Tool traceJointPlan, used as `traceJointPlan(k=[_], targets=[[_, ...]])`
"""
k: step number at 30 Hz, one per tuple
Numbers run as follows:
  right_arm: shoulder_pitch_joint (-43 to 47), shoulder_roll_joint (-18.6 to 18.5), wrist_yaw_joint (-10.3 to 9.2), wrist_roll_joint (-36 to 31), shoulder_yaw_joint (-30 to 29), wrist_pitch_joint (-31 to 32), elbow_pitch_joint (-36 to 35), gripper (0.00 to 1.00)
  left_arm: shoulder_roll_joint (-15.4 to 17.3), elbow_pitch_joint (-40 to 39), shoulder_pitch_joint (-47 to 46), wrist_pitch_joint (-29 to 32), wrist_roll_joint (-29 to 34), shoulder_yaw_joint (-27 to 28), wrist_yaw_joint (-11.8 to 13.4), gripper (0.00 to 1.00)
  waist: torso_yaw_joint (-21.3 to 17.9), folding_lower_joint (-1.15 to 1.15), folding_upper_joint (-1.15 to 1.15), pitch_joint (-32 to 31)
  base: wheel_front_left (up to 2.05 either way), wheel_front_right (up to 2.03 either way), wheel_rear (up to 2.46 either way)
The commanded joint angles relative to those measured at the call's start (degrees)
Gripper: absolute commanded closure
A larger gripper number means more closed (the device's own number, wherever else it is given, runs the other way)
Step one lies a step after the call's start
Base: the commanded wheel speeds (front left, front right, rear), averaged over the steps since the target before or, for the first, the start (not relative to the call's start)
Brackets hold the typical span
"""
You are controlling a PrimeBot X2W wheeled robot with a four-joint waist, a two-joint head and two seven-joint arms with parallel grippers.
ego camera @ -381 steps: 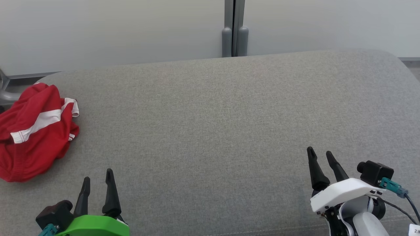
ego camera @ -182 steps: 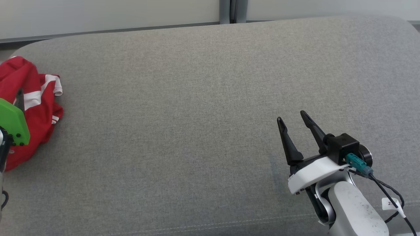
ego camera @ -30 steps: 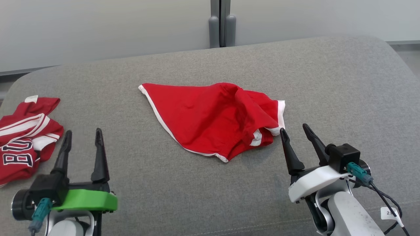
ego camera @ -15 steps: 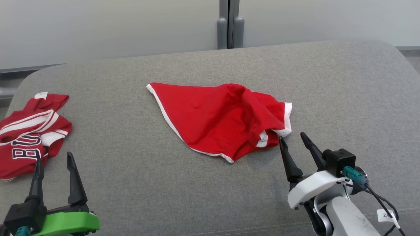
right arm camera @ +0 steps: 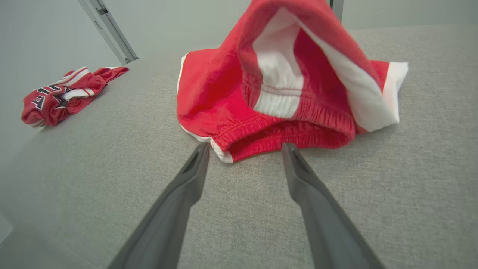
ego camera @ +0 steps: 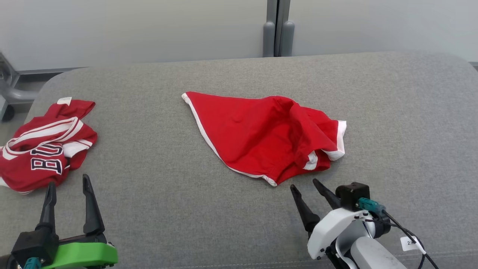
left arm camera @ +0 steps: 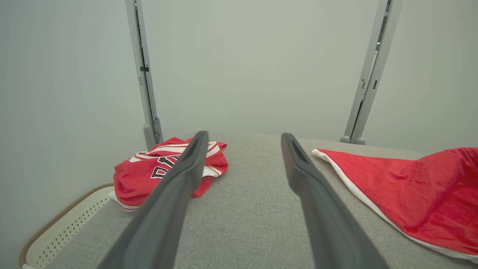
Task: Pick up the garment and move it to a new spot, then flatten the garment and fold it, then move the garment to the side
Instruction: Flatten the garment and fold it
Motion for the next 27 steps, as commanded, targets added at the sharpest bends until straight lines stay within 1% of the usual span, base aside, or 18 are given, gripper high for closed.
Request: traceJointPlan(k=[1, 11, 12, 19, 27], targets=[[-1.04, -0.07, 0.0, 0.97, 0.82, 0.19, 1.17, 0.0, -0.27, 0.11, -0.9, -0.13, 0.51, 0.09, -0.36, 0.0, 0.74, 0.0, 0.0, -0.1, 0.0, 0.0, 0.0], [-9.25, 0.28, 0.0, 4.01, 8.8, -1.13, 14.61, 0.0, -0.75, 1.3, -1.29, -0.13, 1.68, -0.62, -1.61, 0.0, 3.87, 0.0, 0.0, -0.57, 0.0, 0.0, 0.0], [-9.25, 0.28, 0.0, 4.01, 8.8, -1.13, 14.61, 0.0, -0.75, 1.3, -1.29, -0.13, 1.68, -0.62, -1.61, 0.0, 3.87, 0.0, 0.0, -0.57, 0.0, 0.0, 0.0], [-14.44, 0.88, 0.0, 6.18, 12.83, -2.18, 25.08, 0.0, -0.98, 2.02, -2.01, -0.13, 2.1, -1.18, -2.12, 0.0, 5.65, 0.0, 0.0, -0.77, 0.0, 0.0, 0.0], [-17.56, 1.24, 0.0, 9.65, 15.29, -4.13, 31.72, 0.0, -1.11, 2.57, -2.33, -0.13, 2.4, -1.51, -2.69, 0.0, 7.75, 0.0, 0.0, -0.48, 0.0, 0.0, 0.0]])
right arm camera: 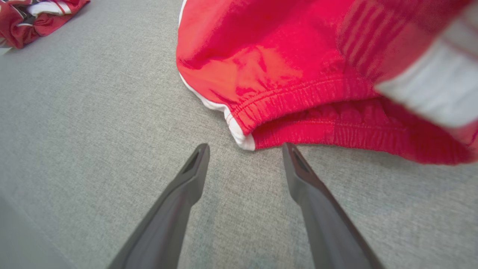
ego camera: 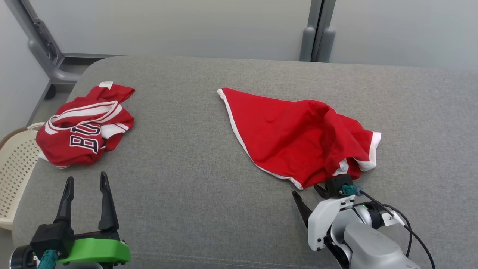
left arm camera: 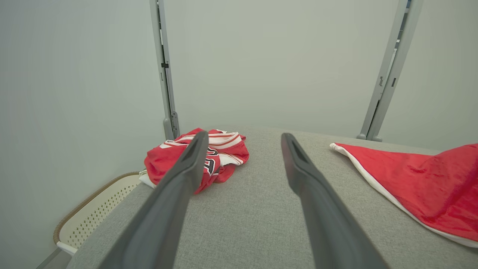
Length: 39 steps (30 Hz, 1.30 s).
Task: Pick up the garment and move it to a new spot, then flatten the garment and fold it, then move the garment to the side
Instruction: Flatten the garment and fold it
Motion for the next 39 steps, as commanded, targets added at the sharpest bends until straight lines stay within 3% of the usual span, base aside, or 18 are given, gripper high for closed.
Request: traceJointPlan(k=[1, 9, 10, 12, 16, 17, 30, 39], targets=[[-0.95, -0.08, 0.0, 0.69, 0.38, -0.55, 0.89, 0.0, -0.03, 0.17, -0.89, -0.13, 0.45, -0.09, -0.47, 0.0, 0.76, 0.0, 0.0, 0.24, 0.0, 0.0, 0.0], [-3.0, -0.07, 0.0, 3.35, 2.09, -1.25, 3.02, 0.0, -0.11, 0.29, -1.54, -0.13, 0.7, -1.08, -0.51, 0.0, 2.55, 0.0, 0.0, 1.65, 0.0, 0.0, 0.0], [-3.14, -0.06, 0.0, 3.76, 2.4, -1.29, 3.16, 0.05, -0.11, 0.32, -1.65, -0.13, 0.71, -1.15, -0.52, 0.0, 2.71, 0.0, 0.0, 1.84, 0.0, 0.0, 0.0], [-3.57, -0.08, 0.0, 4.4, 2.91, -1.26, 3.63, 0.46, -0.13, 0.36, -1.9, -0.13, 0.68, -1.26, -0.5, 0.0, 3.04, 0.0, 0.0, 2.27, 0.0, 0.0, 0.0], [-4.63, -0.05, 0.0, 5.3, 3.76, -1.34, 4.65, 0.82, -0.15, 0.51, -2.33, -0.13, 0.5, -1.52, -0.41, 0.0, 3.44, 0.0, 0.0, 3.06, 0.0, 0.0, 0.0], [-4.85, -0.06, 0.0, 5.5, 3.95, -1.35, 4.91, 0.98, -0.16, 0.6, -2.46, -0.13, 0.37, -1.53, -0.36, 0.0, 3.46, 0.0, 0.0, 3.2, 0.0, 0.0, 0.0], [-2.14, -0.48, 0.0, 7.78, 6.49, -1.39, -0.09, 1.0, -0.18, 1.32, -1.73, -0.13, -0.67, -1.25, 0.1, 0.0, -0.42, 0.0, 0.0, 2.35, 0.0, 0.0, 0.0], [2.06, -6.93, 0.0, 14.24, 15.93, -0.75, -12.47, 1.0, -0.15, 1.2, -0.84, -0.13, -1.43, -2.11, 0.69, 0.0, -5.19, 0.0, 0.0, 1.92, 0.0, 0.0, 0.0]])
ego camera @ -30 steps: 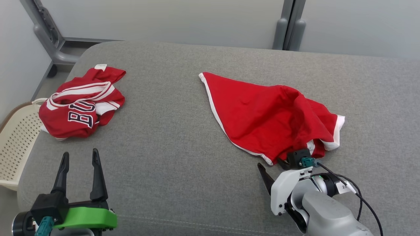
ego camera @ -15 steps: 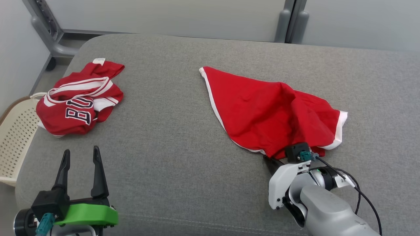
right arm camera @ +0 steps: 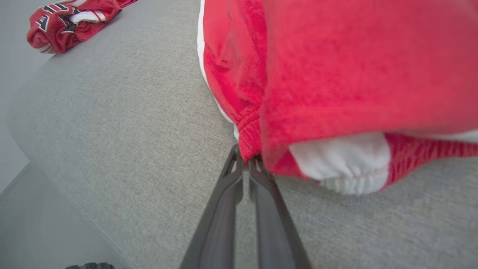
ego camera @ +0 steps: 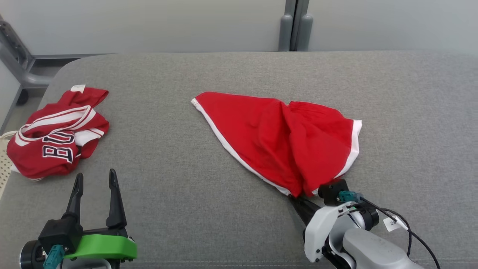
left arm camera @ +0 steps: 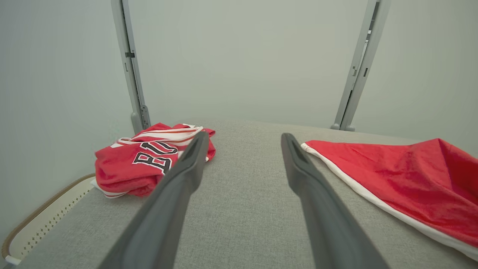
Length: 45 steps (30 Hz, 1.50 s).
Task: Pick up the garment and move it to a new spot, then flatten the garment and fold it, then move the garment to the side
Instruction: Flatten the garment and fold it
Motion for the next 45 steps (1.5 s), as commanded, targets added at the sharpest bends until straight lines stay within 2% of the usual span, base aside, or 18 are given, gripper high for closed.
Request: traceJointPlan(k=[1, 11, 19, 23, 24, 26, 37, 45], targets=[[0.83, -0.84, 0.0, 0.86, 1.29, 0.38, -1.2, 1.0, 0.07, -0.01, 0.37, -0.13, -0.28, 0.1, 0.39, 0.0, -1.33, 0.0, 0.0, -0.09, 0.0, 0.0, 0.0], [0.88, -9.07, 0.0, 7.22, 11.03, 3.3, -8.29, 1.0, 0.07, 0.17, 0.61, -0.13, -0.56, -0.37, 0.62, 0.0, -3.58, 0.0, 0.0, -0.3, 0.0, 0.0, 0.0], [0.74, -14.62, -0.01, 10.68, 15.0, 4.06, -10.79, 1.0, 0.06, 0.44, 1.0, -0.13, -0.6, -0.46, 0.2, 0.0, -3.8, 0.0, 0.0, -0.5, 0.0, 0.0, 0.0], [1.52, -15.87, -0.01, 12.95, 16.06, 5.05, -11.58, 1.0, 0.06, 0.46, 1.12, -0.13, -0.4, -0.42, 0.16, 0.0, -3.85, 0.0, 0.0, -0.66, 0.0, 0.0, 0.0], [1.39, -16.06, -0.01, 13.29, 16.04, 4.65, -11.62, 0.94, 0.06, 0.47, 1.18, -0.13, -0.35, -0.34, 0.16, 0.0, -3.91, 0.0, 0.0, -0.71, 0.0, 0.0, 0.0], [1.78, -15.99, -0.01, 15.2, 15.44, 4.8, -11.64, 0.0, 0.06, 0.58, 1.18, -0.13, -0.22, -0.2, 0.11, 0.0, -4.06, 0.0, 0.0, -0.87, 0.0, 0.0, 0.0], [1.32, -18.43, 0.0, 16.84, 14.92, 4.31, -15.98, 0.0, 0.06, 0.12, 1.47, -0.13, 0.04, 0.41, 0.24, 0.0, -6.11, 0.0, 0.0, -1.28, 0.0, 0.0, 0.0], [2.35, -20.36, 0.0, 16.44, 11.51, 2.06, -17.63, 0.0, 0.07, -0.17, 1.64, -0.13, -0.1, 0.25, 0.37, 0.0, -6.92, 0.0, 0.0, -1.11, 0.0, 0.0, 0.0]])
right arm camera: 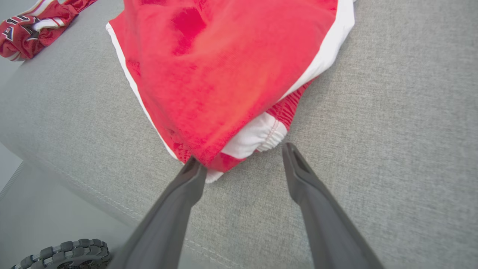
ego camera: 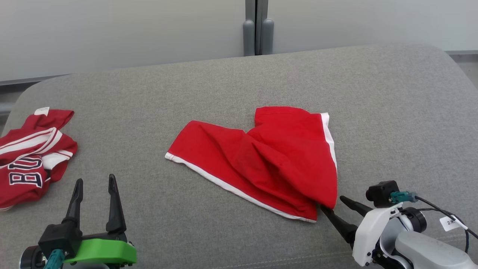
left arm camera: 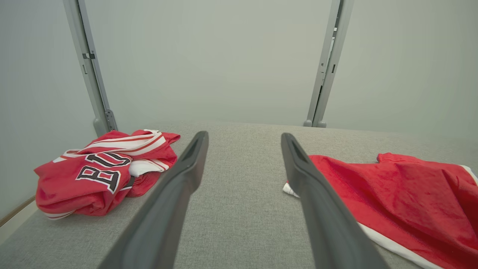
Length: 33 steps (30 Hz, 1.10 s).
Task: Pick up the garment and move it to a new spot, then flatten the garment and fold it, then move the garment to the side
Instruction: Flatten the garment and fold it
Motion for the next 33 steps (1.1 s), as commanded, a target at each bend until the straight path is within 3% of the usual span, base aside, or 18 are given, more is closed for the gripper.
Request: traceJointPlan(k=[1, 7, 13, 14, 15, 16, 22, 33], targets=[[0.85, -0.29, 0.0, -0.54, -0.6, -0.55, -0.64, 0.0, 0.08, -0.18, 0.52, -0.13, 0.02, 0.24, 0.16, 0.0, -0.09, 0.0, 0.0, 0.01, 0.0, 0.0, 0.0], [0.97, -0.46, -0.01, -2.08, -2.21, -0.73, -1.69, 0.0, 0.08, -0.08, 0.37, -0.13, -0.18, -0.05, 0.32, 0.0, 0.29, 0.0, 0.0, -0.3, 0.0, 0.0, 0.0], [-0.36, 2.34, 0.0, -6.15, -3.38, -0.24, 2.79, 0.0, 0.08, 0.0, 0.66, -0.13, -0.16, 0.07, 0.15, 0.0, 1.19, 0.0, 0.0, -0.67, 0.0, 0.0, 0.0], [-0.53, 2.83, 0.0, -7.05, -3.56, -0.19, 4.08, 0.18, 0.08, -0.05, 0.71, -0.13, -0.13, 0.09, 0.13, 0.0, 1.35, 0.0, 0.0, -0.7, 0.0, 0.0, 0.0], [-0.68, 3.48, -0.01, -7.67, -3.76, -0.1, 5.17, 0.62, 0.08, -0.1, 0.74, -0.13, -0.08, 0.12, 0.15, 0.0, 1.49, 0.0, 0.0, -0.71, 0.0, 0.0, 0.0], [-1.0, 4.12, -0.01, -8.43, -4.09, -0.32, 6.28, 1.0, 0.08, -0.15, 0.76, -0.13, -0.04, 0.2, 0.12, 0.0, 1.61, 0.0, 0.0, -0.7, 0.0, 0.0, 0.0], [-1.8, 6.57, -0.01, -10.7, -6.16, -1.73, 8.38, 1.0, 0.08, -0.3, 0.82, -0.13, 0.14, 0.47, 0.21, 0.0, 1.77, 0.0, 0.0, -0.57, 0.0, 0.0, 0.0], [-7.55, 4.49, -0.01, -10.84, -8.42, -0.39, 6.25, 1.0, 0.08, -0.12, -0.1, -0.13, -0.38, 0.07, 0.5, 0.0, 1.94, 0.0, 0.0, 0.21, 0.0, 0.0, 0.0]])
